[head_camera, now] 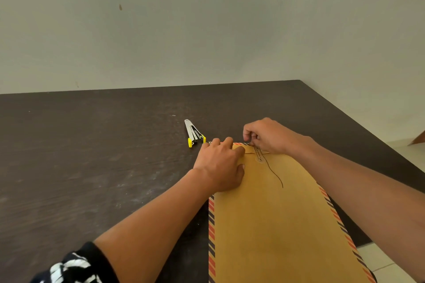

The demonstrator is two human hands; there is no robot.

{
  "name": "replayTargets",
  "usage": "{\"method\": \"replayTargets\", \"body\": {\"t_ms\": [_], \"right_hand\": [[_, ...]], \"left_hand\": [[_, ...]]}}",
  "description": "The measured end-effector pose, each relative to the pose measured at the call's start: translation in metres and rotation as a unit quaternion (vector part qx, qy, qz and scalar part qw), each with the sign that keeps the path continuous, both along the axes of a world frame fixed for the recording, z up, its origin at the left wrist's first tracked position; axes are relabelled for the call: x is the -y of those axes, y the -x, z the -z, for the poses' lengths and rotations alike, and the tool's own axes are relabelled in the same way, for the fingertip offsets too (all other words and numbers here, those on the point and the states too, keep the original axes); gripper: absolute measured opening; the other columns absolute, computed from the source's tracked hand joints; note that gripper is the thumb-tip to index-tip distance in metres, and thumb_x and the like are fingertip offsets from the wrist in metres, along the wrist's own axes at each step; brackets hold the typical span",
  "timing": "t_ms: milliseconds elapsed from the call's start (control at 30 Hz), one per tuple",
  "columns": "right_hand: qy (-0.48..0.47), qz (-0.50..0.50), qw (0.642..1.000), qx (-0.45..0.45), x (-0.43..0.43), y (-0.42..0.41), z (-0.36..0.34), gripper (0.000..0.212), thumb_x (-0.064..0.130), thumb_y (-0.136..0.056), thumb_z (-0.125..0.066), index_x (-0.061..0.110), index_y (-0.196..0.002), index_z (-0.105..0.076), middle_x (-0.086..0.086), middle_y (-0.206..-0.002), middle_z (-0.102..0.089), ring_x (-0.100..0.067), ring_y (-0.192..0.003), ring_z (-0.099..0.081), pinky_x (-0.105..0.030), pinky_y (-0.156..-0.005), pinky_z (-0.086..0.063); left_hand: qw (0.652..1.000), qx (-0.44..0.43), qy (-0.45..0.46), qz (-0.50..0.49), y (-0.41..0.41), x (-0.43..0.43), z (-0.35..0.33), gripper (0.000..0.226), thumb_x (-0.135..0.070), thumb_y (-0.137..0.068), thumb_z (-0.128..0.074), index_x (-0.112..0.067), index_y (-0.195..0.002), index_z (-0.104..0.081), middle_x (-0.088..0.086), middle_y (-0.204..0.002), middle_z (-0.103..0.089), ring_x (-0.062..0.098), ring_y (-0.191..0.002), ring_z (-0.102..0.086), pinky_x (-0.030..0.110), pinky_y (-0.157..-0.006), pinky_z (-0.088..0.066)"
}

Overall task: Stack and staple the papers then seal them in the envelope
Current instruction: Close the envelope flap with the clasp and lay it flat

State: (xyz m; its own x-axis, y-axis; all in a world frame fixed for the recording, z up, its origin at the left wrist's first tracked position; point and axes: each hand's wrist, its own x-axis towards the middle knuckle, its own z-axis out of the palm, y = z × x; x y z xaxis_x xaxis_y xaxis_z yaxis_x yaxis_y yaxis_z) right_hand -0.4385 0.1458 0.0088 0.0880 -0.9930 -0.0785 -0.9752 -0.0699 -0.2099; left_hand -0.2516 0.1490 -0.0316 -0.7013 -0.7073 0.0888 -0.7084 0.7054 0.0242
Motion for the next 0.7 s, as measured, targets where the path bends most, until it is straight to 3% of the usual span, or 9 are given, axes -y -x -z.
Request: {"method": "replayTargets", "body": {"t_ms": [267,367,467,567,700], "right_hand": [[0.057,0.001,0.997,0.047,-0.006,0.013,0.013,0.016,0.009,-0.094,-0.066,0.025,-0.094,-0.067,0.011,-0.083,-0.069,-0.007,-0.079,-0.067,-0.032,-0.080,-0.060],[0.060,0.008,0.995,0.079,-0.007,0.017,0.015,0.013,0.011,-0.093,-0.069,0.023,-0.096,-0.068,0.010,-0.084,-0.070,-0.008,-0.079,-0.068,-0.034,-0.079,-0.060],[0.093,0.025,0.990,0.101,-0.016,0.023,0.018,0.007,0.018,-0.093,-0.069,0.022,-0.099,-0.070,0.010,-0.091,-0.069,-0.007,-0.084,-0.065,-0.031,-0.079,-0.057],[0.130,0.072,0.981,0.127,-0.032,0.031,0.023,0.008,0.032,-0.094,-0.067,0.024,-0.096,-0.069,0.010,-0.095,-0.065,-0.006,-0.086,-0.062,-0.028,-0.077,-0.054],[0.094,0.117,0.982,0.117,-0.050,0.035,0.038,0.021,0.043,-0.088,-0.073,0.024,-0.097,-0.073,0.008,-0.100,-0.062,-0.010,-0.092,-0.058,-0.031,-0.081,-0.050]], "left_hand": [[0.998,0.050,0.005,0.023,0.006,0.008,-0.006,0.051,-0.055,-0.096,-0.042,-0.033,-0.142,-0.042,0.005,-0.130,-0.047,0.033,-0.112,-0.051,0.050,-0.093,-0.046],[0.998,0.049,0.025,0.040,0.005,0.011,-0.005,0.053,-0.056,-0.095,-0.041,-0.031,-0.142,-0.042,0.006,-0.139,-0.041,0.035,-0.122,-0.046,0.053,-0.098,-0.043],[0.996,0.015,0.017,0.092,0.006,0.013,-0.001,0.053,-0.047,-0.094,-0.044,-0.020,-0.139,-0.044,0.005,-0.147,-0.039,0.030,-0.135,-0.038,0.045,-0.107,-0.040],[0.993,-0.030,-0.059,0.093,0.009,0.014,0.000,0.045,-0.039,-0.091,-0.049,-0.018,-0.131,-0.046,0.002,-0.136,-0.049,0.022,-0.122,-0.047,0.035,-0.100,-0.044],[0.992,-0.048,-0.081,0.080,0.011,0.017,0.000,0.049,-0.039,-0.091,-0.053,-0.021,-0.135,-0.045,-0.001,-0.136,-0.050,0.019,-0.124,-0.046,0.033,-0.098,-0.043]]}}
